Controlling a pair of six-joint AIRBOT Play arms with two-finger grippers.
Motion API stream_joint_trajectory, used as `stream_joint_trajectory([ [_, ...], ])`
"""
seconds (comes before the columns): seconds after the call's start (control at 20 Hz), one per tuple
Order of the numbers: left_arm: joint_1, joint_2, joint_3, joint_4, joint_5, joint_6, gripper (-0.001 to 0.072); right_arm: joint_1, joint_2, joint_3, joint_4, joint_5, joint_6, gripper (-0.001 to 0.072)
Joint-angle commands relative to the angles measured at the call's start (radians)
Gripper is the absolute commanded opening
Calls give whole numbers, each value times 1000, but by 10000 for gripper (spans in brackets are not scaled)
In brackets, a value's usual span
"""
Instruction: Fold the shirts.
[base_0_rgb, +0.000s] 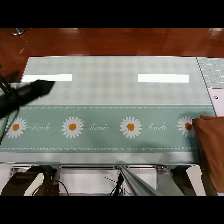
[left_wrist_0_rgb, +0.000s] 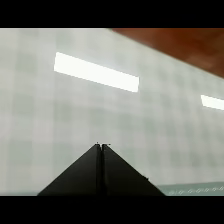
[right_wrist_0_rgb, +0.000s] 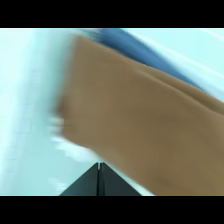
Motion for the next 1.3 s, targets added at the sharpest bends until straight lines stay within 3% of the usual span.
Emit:
stream_joint_trajectory([
  [0.0, -48, -221, 407, 0, -132, 51, 24, 221, -138, 137, 378, -185, -58, 25],
  [0.1, -128, -364, 637, 0, -237, 50, 24, 515, -189, 155, 306, -320, -117, 25],
  [0.2, -211, -466, 751, 61, -350, 24, 22, 818, -255, 155, 122, -378, -118, 25],
  [0.35, -303, -511, 642, 422, -400, -232, 24, 1155, -380, 127, -262, -373, -70, 25],
  [0.45, -300, -511, 500, 510, -400, -303, 25, 1247, -454, 89, -423, -378, -14, 25],
  [0.7, -277, -510, 388, 512, -388, -299, 25, 1257, -586, 72, -398, -428, 49, 25],
  [1.25, -263, -512, 401, 517, -388, -300, 25, 1257, -592, 72, -387, -444, 56, 26],
])
